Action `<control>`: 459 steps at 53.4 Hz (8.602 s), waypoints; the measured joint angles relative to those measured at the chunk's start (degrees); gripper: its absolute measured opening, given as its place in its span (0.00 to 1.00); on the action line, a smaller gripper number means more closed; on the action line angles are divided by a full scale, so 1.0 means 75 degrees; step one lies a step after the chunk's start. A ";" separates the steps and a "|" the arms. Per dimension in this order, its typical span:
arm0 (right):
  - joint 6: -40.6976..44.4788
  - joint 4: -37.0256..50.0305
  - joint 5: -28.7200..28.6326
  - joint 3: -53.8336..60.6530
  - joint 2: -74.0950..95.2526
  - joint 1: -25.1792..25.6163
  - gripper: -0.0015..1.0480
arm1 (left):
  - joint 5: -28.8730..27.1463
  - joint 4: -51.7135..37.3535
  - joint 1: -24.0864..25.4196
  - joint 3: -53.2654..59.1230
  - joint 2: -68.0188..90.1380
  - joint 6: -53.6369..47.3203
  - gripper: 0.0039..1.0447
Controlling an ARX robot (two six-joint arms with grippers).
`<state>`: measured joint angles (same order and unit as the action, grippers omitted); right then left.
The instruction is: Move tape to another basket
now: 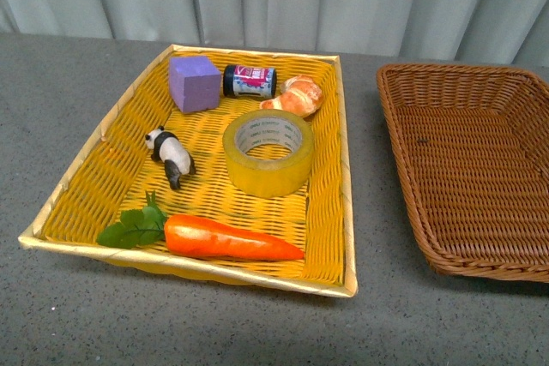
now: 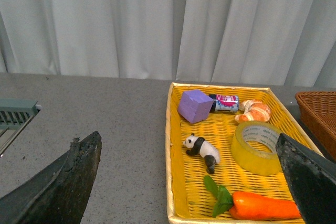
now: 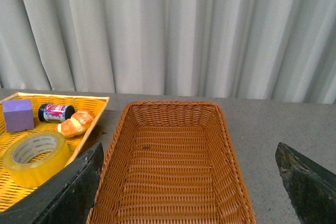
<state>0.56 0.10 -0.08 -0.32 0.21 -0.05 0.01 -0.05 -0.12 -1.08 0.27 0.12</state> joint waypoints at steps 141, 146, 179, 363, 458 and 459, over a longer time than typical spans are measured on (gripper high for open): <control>0.0000 0.0000 0.0000 0.0000 0.0000 0.0003 0.91 | -0.1084 -0.2416 -0.1335 -0.4182 1.0325 0.1428 0.94; 0.0000 0.0000 0.0000 0.0000 0.0000 0.0003 0.91 | -0.0997 -0.2148 -0.1448 -0.4934 1.1252 0.1448 0.94; 0.0000 0.0000 0.0000 0.0000 0.0000 0.0003 0.91 | -0.1320 0.1008 -0.2375 -0.9302 1.5274 0.1810 0.94; 0.2142 -0.0029 -0.0635 -0.3914 0.7032 -0.0017 0.91 | 0.2570 0.2503 -0.3072 -1.3021 1.5944 -0.5957 0.14; 0.0516 -0.0583 -0.0790 -0.8542 1.3295 -0.1813 0.18 | 0.2576 0.2500 -0.3072 -1.3021 1.5947 -0.5668 0.14; 0.0481 -0.0595 -0.0781 -0.8553 1.3307 -0.1813 0.17 | 0.2579 0.2500 -0.3072 -1.3021 1.5947 -0.5619 0.14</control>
<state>4.16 -4.36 -5.93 -64.47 100.01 -13.65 19.35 18.70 -23.16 -98.74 119.87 -42.02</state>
